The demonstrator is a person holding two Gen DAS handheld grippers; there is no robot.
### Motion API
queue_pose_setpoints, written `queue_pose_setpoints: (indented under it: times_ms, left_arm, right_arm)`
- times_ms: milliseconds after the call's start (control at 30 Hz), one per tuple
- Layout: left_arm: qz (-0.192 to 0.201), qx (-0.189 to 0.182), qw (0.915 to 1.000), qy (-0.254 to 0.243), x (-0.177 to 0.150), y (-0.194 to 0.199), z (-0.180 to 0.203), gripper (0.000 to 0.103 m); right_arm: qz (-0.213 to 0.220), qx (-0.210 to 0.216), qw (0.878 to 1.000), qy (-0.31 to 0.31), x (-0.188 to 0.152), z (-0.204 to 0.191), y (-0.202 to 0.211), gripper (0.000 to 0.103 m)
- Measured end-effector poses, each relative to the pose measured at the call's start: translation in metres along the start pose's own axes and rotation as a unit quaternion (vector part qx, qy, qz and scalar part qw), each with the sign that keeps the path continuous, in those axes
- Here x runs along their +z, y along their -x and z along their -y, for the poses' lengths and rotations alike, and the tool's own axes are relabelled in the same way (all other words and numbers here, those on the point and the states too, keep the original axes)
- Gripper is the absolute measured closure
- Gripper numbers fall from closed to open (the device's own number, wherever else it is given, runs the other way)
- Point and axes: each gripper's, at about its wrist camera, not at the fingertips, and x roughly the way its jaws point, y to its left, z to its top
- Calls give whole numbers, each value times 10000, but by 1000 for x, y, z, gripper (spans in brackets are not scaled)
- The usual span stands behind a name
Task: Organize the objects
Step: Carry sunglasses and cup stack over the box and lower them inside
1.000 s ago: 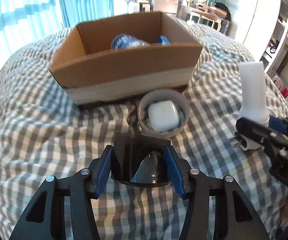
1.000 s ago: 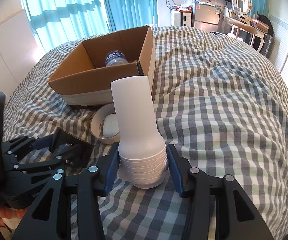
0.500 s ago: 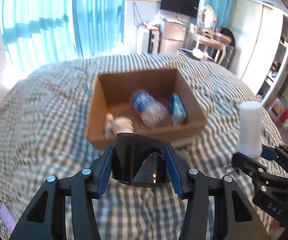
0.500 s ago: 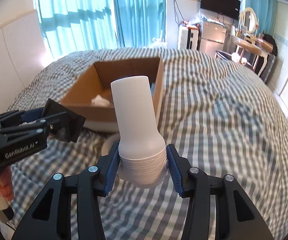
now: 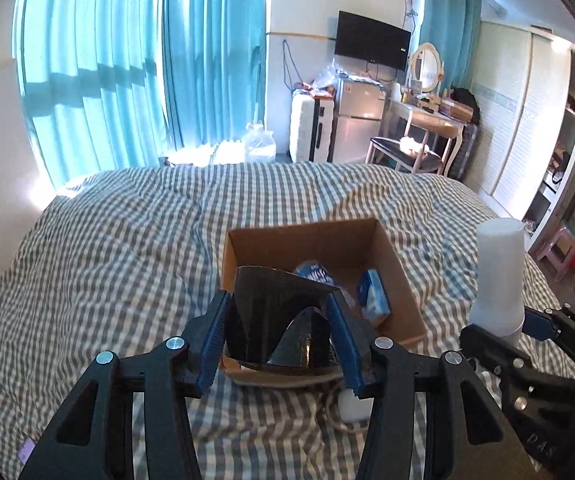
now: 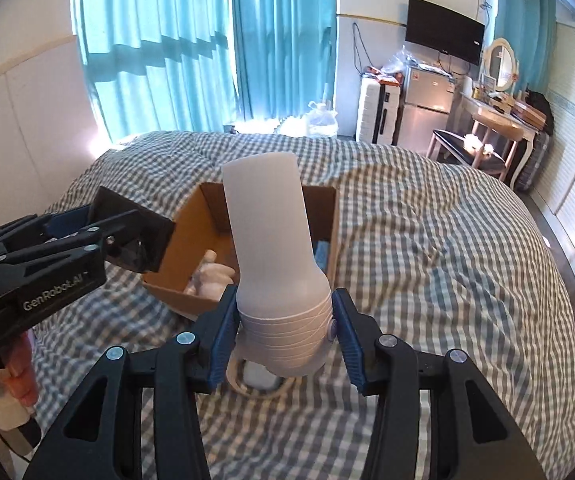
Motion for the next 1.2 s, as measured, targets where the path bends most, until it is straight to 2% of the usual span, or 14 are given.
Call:
queue_pose_setpoints:
  times_ms: [167, 333, 467, 567, 633, 700, 733, 967, 1200]
  left_arm:
    - [98, 28, 9999, 1, 14, -12, -8, 53]
    - [-48, 42, 9999, 118, 25, -42, -24, 54]
    - [-167, 48, 9998, 62, 28, -70, -29, 54]
    - [-294, -34, 9995, -109, 28, -95, -23, 55]
    - [-317, -18, 9991, -283, 28, -113, -19, 57]
    - [-367, -56, 9988, -325, 27, -128, -17, 70]
    - [-419, -117, 9985, -332, 26, -135, -16, 73]
    - [-550, -191, 9975, -407, 21, -182, -11, 75]
    - [-751, -400, 9960, -260, 14, -201, -22, 74]
  right_arm:
    - [86, 19, 9999, 90, 18, -9, -9, 57]
    - [29, 75, 10000, 55, 38, -8, -30, 57]
    - [-107, 166, 9998, -34, 52, -3, -57, 57]
    - [-305, 59, 9995, -47, 60, -1, -85, 57]
    - [-450, 54, 9990, -28, 63, 0, -102, 57]
    - [-590, 32, 9982, 13, 65, 1, -123, 57]
    - [-640, 4, 9979, 45, 66, 2, -132, 57]
    - [-993, -61, 9949, 185, 64, 2, -193, 57]
    - [-913, -9, 9958, 32, 57, 11, -201, 55]
